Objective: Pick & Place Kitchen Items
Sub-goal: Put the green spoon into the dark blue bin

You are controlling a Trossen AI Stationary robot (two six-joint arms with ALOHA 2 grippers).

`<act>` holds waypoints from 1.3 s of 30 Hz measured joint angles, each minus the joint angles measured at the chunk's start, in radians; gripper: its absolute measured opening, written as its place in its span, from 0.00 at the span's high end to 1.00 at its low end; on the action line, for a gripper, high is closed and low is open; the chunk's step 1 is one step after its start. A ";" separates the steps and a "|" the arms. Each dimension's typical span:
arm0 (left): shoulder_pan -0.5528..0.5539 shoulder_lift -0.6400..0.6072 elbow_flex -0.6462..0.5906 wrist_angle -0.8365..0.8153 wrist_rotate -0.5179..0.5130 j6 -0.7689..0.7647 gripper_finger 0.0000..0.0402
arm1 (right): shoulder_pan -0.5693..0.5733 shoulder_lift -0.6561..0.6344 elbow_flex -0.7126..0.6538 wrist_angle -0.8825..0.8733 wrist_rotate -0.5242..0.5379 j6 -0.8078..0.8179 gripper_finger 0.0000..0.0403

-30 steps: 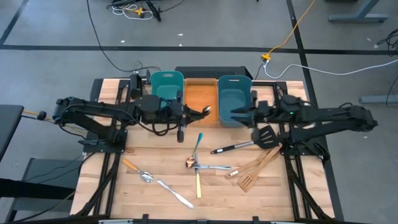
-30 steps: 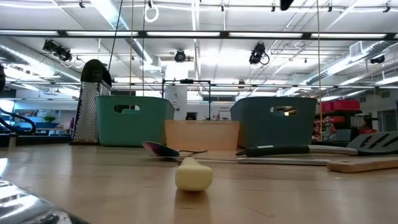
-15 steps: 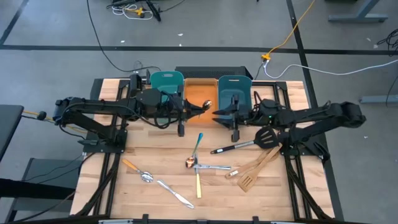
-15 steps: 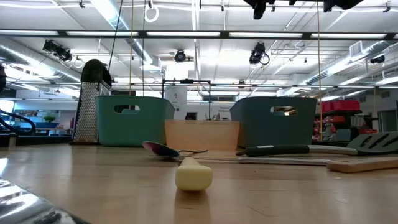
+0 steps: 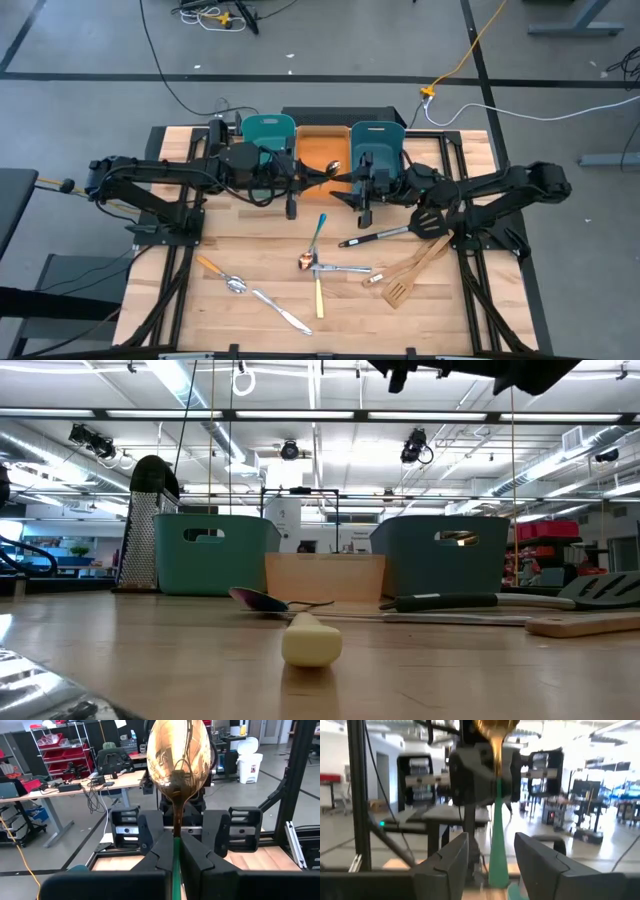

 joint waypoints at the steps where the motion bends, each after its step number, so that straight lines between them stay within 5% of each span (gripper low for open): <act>1: 0.000 0.000 0.000 0.000 0.000 0.000 0.96 | 0.000 0.010 0.001 0.022 0.000 0.000 0.56; 13: 0.000 0.000 0.000 0.000 0.000 -0.002 0.96 | -0.001 0.085 0.004 0.139 0.027 -0.005 0.55; 27: -0.002 0.003 0.000 0.003 0.000 -0.002 0.96 | -0.001 0.085 0.084 -0.009 0.056 -0.014 0.56; 39: -0.002 0.004 0.000 -0.001 0.000 -0.002 0.96 | -0.001 0.158 0.106 0.018 0.051 -0.002 0.84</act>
